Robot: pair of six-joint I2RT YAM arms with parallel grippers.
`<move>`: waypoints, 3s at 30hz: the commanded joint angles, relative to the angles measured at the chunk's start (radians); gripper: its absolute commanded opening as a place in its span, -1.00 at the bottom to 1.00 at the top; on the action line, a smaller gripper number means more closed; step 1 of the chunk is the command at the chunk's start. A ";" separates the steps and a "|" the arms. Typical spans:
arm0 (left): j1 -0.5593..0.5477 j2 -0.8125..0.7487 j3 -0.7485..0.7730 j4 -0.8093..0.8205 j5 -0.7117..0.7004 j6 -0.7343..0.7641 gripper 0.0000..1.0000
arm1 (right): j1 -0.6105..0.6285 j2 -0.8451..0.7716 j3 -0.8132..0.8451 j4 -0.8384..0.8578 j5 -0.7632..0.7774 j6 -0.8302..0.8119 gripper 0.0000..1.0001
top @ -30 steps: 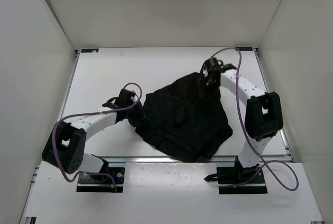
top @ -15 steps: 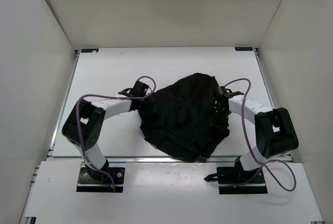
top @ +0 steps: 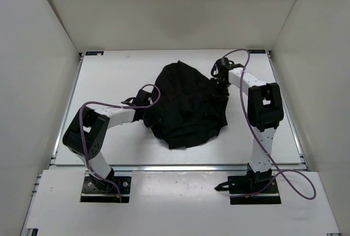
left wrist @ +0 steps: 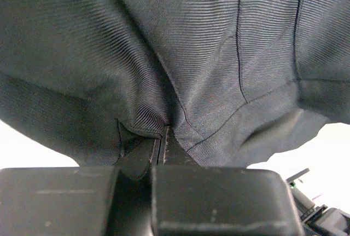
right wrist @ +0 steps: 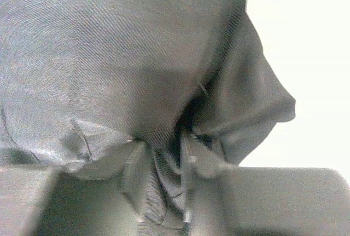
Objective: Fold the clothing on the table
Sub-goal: Flatten the skirt out
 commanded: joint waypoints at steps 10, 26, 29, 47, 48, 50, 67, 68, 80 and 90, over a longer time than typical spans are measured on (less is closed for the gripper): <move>-0.048 -0.030 -0.056 -0.012 0.017 -0.031 -1.00 | 0.129 -0.236 -0.058 -0.055 0.192 0.070 0.06; -0.032 -0.056 -0.085 -0.001 0.019 -0.030 -1.00 | 0.226 -0.274 -0.393 0.089 0.155 0.262 -0.06; -0.028 -0.062 -0.090 -0.001 0.023 -0.029 -1.00 | 0.223 -0.260 -0.402 0.077 0.149 0.262 -0.67; 0.148 -0.209 0.070 -0.147 0.157 0.017 -0.42 | 0.208 -0.512 -0.225 0.057 -0.121 0.291 -1.00; 0.146 -0.220 0.061 -0.148 0.158 0.013 -0.42 | 0.197 -0.523 -0.253 0.079 -0.141 0.292 -0.92; 0.140 -0.232 0.047 -0.148 0.164 0.010 -0.40 | 0.174 -0.541 -0.290 0.104 -0.187 0.308 -0.74; 0.038 -0.272 0.004 -0.151 0.128 -0.034 -0.32 | 0.111 -0.619 -0.390 0.164 -0.227 0.322 -1.00; 0.024 -0.277 0.005 -0.147 0.117 -0.040 -0.29 | 0.106 -0.619 -0.387 0.163 -0.227 0.320 -1.00; -0.044 -0.238 -0.018 -0.161 0.019 -0.045 -0.02 | 0.068 -0.730 -0.391 0.312 -0.361 0.401 -1.00; 0.039 -0.368 0.022 -0.213 0.006 -0.049 -0.01 | 0.097 -0.838 -0.265 0.535 -0.356 0.456 -1.00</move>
